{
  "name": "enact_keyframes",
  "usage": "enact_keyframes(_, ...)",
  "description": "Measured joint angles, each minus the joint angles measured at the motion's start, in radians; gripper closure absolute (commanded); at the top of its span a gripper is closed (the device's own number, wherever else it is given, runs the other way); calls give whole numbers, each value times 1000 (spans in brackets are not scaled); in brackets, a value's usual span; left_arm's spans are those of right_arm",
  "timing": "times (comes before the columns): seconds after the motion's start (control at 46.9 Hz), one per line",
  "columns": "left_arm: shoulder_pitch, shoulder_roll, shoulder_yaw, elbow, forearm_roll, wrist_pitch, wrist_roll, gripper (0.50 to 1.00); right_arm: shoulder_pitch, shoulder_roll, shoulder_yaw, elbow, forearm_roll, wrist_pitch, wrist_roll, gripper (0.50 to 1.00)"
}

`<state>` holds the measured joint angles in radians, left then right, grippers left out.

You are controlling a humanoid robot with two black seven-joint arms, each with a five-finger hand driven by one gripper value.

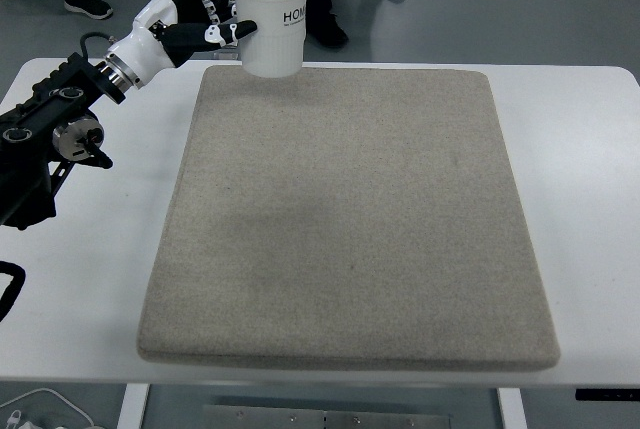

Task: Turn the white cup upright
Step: 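Lower the upright cup with the left hand onto the pad's far edge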

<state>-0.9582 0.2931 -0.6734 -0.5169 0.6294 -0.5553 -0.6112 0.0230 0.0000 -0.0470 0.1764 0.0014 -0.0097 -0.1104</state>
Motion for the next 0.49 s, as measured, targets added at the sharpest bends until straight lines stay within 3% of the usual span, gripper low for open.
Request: enact_keyframes(0.491, 64, 0, 7, -3, 81, 110, 0, 975, 0, 0, 1, 0, 0, 0, 0, 570)
